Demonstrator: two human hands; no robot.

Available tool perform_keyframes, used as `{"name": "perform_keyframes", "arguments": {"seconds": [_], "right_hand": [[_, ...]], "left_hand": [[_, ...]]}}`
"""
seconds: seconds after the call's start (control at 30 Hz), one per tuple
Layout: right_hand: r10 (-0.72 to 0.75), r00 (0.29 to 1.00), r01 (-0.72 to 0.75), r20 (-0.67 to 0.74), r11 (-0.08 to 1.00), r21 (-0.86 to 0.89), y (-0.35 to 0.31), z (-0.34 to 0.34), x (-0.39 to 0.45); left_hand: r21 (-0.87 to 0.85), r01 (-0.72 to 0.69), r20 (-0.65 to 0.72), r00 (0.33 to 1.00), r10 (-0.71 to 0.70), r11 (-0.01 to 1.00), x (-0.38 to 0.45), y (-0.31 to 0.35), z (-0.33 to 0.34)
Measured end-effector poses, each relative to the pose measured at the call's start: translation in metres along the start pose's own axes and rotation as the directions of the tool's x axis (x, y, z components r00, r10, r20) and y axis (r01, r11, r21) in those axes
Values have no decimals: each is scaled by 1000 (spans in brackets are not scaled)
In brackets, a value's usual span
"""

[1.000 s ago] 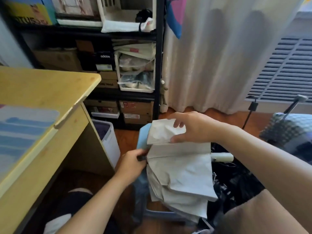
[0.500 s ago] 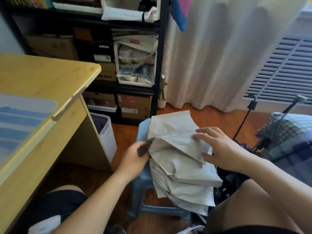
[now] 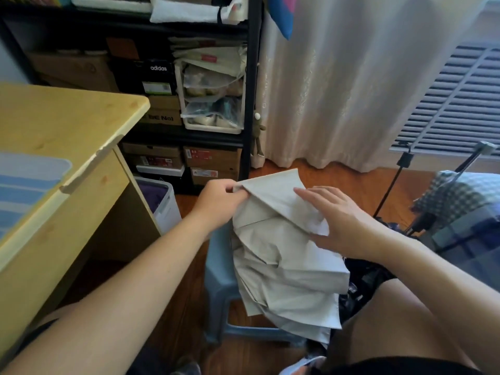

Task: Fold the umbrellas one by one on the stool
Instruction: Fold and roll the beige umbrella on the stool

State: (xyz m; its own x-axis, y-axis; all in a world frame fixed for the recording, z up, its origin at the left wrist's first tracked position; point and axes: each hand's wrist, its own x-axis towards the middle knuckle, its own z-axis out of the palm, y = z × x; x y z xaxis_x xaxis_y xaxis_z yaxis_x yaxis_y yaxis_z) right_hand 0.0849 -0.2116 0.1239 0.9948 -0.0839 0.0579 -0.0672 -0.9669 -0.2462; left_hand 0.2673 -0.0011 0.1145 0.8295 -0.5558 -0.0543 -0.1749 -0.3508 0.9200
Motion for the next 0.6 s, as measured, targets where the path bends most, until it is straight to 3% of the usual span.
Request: {"name": "perform_keyframes", "arguments": {"seconds": [0.07, 0.13, 0.2, 0.23, 0.33, 0.4, 0.47, 0.53, 0.6], "right_hand": [[230, 968, -209, -103, 961, 181, 14, -5, 26], [565, 794, -417, -224, 775, 476, 22, -8, 49], [716, 652, -478, -249, 644, 598, 18, -7, 57], [719, 649, -472, -246, 635, 611, 13, -4, 55], [659, 727, -489, -193, 694, 529, -4, 4, 33], [656, 735, -583, -170, 740, 334, -3, 8, 9], [608, 780, -563, -148, 785, 259, 7, 2, -10], [452, 892, -432, 16, 841, 327, 12, -2, -19], [304, 930, -346, 207, 914, 212, 13, 3, -22]], "left_hand": [[3, 112, -26, 993, -112, 994, 17, -8, 3], [78, 184, -52, 982, -180, 980, 28, -14, 8], [177, 254, -82, 967, -242, 951, 34, -17, 12], [243, 278, -88, 960, -265, 929, 35, -18, 13], [455, 298, -97, 953, -286, 839, 32, -29, 13], [476, 254, -147, 967, -208, 842, 23, -30, 9], [405, 186, -144, 980, -138, 895, 10, -29, 5], [360, 130, -71, 991, -112, 924, -3, -27, 3], [332, 100, -10, 995, -102, 938, -11, -26, 2]]}}
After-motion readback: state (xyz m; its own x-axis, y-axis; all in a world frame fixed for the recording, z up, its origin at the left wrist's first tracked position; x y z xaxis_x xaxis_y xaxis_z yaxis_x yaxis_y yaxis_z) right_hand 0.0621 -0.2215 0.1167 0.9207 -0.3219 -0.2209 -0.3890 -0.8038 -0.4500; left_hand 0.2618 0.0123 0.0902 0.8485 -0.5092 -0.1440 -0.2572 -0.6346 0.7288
